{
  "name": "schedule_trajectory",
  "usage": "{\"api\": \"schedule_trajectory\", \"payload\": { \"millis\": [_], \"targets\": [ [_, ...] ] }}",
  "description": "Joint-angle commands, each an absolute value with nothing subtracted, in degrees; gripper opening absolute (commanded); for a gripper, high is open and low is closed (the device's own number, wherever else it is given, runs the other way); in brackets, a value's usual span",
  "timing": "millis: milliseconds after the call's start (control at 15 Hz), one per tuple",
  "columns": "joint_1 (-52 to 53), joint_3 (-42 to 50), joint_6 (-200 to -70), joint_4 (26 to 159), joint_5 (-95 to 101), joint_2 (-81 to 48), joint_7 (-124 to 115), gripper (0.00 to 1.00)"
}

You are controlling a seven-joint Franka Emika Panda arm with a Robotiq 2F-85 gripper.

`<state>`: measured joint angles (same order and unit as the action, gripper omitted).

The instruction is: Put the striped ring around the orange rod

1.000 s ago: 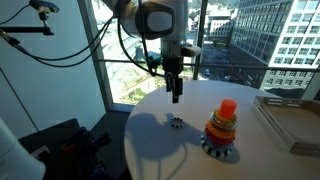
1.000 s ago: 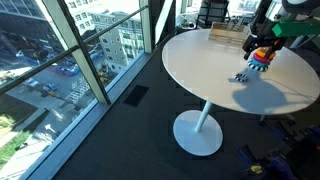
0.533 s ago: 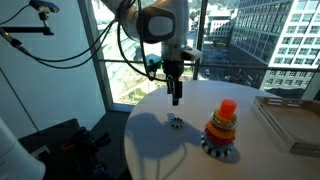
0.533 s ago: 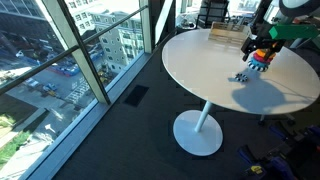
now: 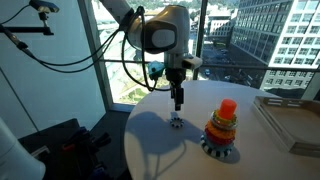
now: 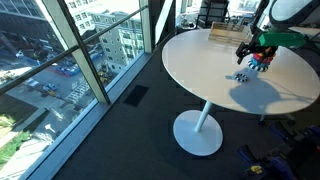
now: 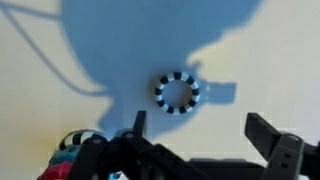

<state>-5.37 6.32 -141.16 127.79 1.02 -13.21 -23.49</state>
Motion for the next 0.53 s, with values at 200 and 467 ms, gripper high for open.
{"api": "schedule_trajectory", "payload": {
  "millis": [200,467],
  "targets": [
    [-3.7,8.3,-142.2,123.5,0.8,-19.0,-27.3,1.0],
    [-3.0,9.3,-144.0,122.2,0.4,-22.1,-28.7,1.0]
  ]
}}
